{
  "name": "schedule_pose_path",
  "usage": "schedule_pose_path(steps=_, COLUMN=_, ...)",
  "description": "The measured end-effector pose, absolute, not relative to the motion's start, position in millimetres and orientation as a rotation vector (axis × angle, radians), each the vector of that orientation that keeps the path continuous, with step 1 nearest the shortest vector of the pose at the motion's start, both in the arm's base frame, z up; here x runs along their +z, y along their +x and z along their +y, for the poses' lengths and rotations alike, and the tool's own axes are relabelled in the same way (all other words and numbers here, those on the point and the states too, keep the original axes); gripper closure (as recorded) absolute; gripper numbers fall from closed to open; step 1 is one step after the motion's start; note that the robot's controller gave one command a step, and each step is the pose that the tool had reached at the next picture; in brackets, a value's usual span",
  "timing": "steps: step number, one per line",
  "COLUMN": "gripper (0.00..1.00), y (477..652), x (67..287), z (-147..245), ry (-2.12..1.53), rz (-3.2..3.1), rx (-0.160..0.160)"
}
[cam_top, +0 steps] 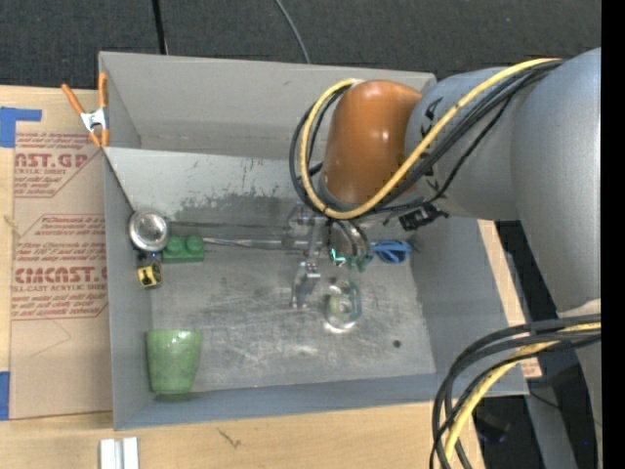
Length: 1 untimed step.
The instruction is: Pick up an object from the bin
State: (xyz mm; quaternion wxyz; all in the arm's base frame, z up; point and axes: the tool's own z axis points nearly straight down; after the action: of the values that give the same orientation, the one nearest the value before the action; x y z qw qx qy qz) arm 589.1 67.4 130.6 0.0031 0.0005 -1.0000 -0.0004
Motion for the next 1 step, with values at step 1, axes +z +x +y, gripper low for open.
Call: schedule_pose_path(steps=1, gripper=0.0, y=526.1, x=74.4, z=6.6, ry=-0.027, rz=-3.146, rx=0.0)
